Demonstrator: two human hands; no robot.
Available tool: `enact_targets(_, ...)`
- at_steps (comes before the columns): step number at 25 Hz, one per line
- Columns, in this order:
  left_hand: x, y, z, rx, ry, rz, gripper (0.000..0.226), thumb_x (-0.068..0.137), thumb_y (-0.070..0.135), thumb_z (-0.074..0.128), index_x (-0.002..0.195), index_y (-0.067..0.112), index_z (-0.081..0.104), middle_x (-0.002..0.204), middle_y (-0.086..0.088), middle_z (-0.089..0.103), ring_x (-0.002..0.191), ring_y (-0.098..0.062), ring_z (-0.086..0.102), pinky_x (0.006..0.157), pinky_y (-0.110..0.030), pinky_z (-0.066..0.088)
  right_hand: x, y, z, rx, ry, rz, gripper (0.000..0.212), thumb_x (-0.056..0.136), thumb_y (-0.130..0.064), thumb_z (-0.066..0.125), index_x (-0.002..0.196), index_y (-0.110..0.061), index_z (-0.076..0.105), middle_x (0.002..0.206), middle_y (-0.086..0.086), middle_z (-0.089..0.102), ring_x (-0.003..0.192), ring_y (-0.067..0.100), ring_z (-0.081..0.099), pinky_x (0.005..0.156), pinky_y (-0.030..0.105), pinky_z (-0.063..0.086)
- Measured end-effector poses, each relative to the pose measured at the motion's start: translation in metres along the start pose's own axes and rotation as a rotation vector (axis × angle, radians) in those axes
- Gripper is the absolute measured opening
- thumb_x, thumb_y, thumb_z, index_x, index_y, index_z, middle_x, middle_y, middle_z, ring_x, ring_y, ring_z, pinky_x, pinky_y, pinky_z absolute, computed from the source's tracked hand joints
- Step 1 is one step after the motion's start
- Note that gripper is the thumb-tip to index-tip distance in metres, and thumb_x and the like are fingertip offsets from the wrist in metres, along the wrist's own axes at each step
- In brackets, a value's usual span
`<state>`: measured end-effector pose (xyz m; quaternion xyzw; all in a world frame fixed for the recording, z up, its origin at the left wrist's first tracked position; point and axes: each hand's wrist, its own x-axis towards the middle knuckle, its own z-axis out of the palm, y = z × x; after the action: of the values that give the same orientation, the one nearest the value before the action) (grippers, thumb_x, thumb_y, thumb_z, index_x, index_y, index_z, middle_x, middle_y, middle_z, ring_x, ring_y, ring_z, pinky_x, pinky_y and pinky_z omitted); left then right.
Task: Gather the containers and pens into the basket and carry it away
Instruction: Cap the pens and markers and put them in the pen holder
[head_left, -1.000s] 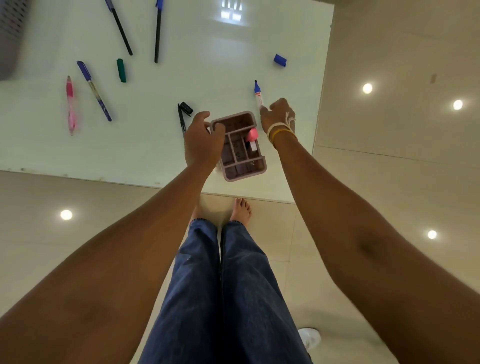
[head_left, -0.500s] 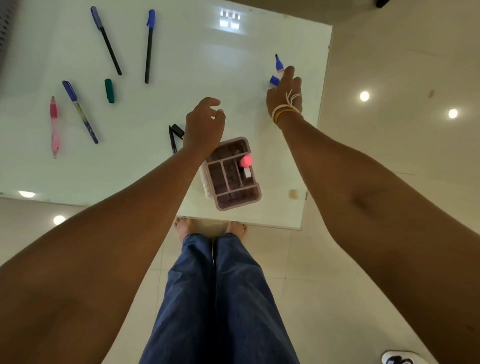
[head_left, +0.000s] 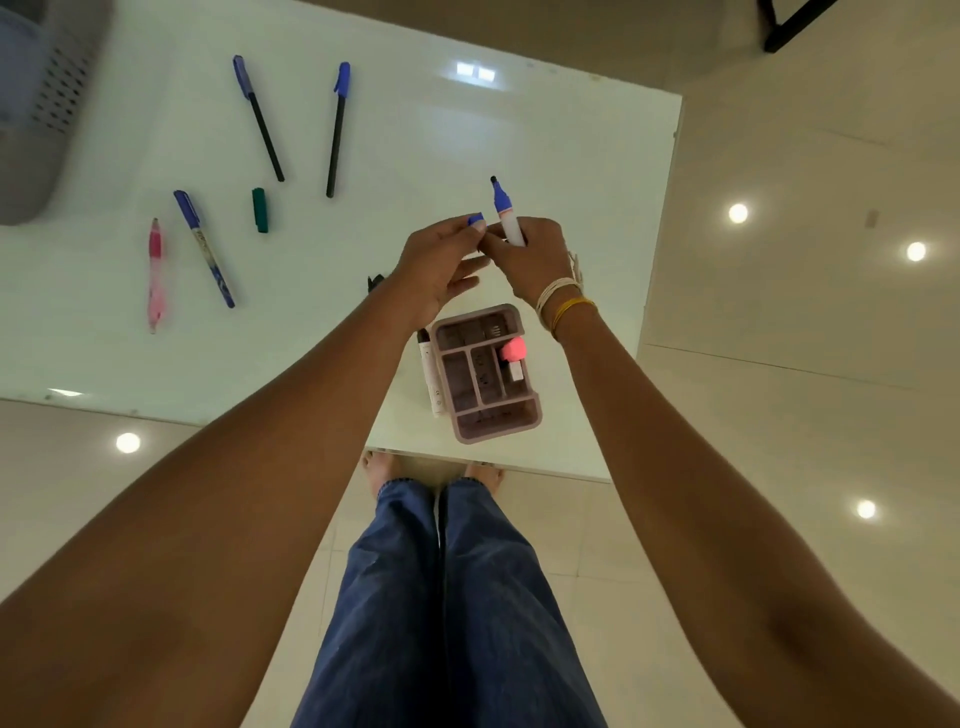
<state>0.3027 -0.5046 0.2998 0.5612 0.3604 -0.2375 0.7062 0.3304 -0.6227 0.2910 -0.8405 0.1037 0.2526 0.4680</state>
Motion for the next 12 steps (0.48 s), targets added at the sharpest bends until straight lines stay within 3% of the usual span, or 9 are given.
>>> enact_targets(2, -0.007, 0.003, -0.010, -0.146, 0.013, 0.013, 0.028, 0.096, 0.018, 0.057, 0.122, 0.009, 0.062, 0.108, -0.006, 0.071, 0.098, -0.019, 0.069, 0.093, -0.033, 0.055, -0.013, -0.012, 0.006, -0.072, -0.017, -0.059, 0.024, 0.090, -0.030, 0.061, 0.100, -0.010, 0.069, 0.063, -0.007, 0.049, 0.055, 0.009, 0.044, 0.052, 0.014, 0.039)
enact_targets(4, -0.014, 0.004, -0.023, -0.358, 0.057, -0.003, 0.024, 0.097, 0.019, 0.056, 0.116, 0.008, 0.064, 0.101, -0.005, 0.071, 0.089, -0.015, 0.070, 0.088, -0.031, 0.057, -0.028, -0.016, 0.012, -0.092, -0.055, -0.085, 0.028, 0.096, -0.033, 0.050, 0.114, -0.013, 0.059, 0.071, -0.008, 0.049, 0.064, 0.011, 0.047, 0.064, 0.024, 0.042)
enact_targets(7, -0.024, 0.001, -0.041, -0.614, 0.050, -0.039, 0.020, 0.095, 0.022, 0.057, 0.108, 0.008, 0.064, 0.101, -0.008, 0.073, 0.085, -0.016, 0.073, 0.085, -0.031, 0.057, -0.054, -0.017, 0.021, -0.142, -0.045, -0.146, 0.031, 0.103, -0.029, 0.034, 0.126, -0.018, 0.052, 0.069, -0.006, 0.047, 0.064, 0.013, 0.047, 0.060, 0.025, 0.040)
enact_targets(12, -0.034, -0.001, -0.051, -0.590, 0.021, -0.022, 0.015, 0.096, 0.023, 0.057, 0.103, 0.011, 0.062, 0.097, -0.006, 0.072, 0.086, -0.018, 0.072, 0.085, -0.031, 0.056, -0.072, -0.021, 0.034, -0.244, -0.020, -0.257, 0.032, 0.103, -0.027, 0.037, 0.128, -0.018, 0.055, 0.080, 0.002, 0.056, 0.074, 0.020, 0.055, 0.074, 0.033, 0.050)
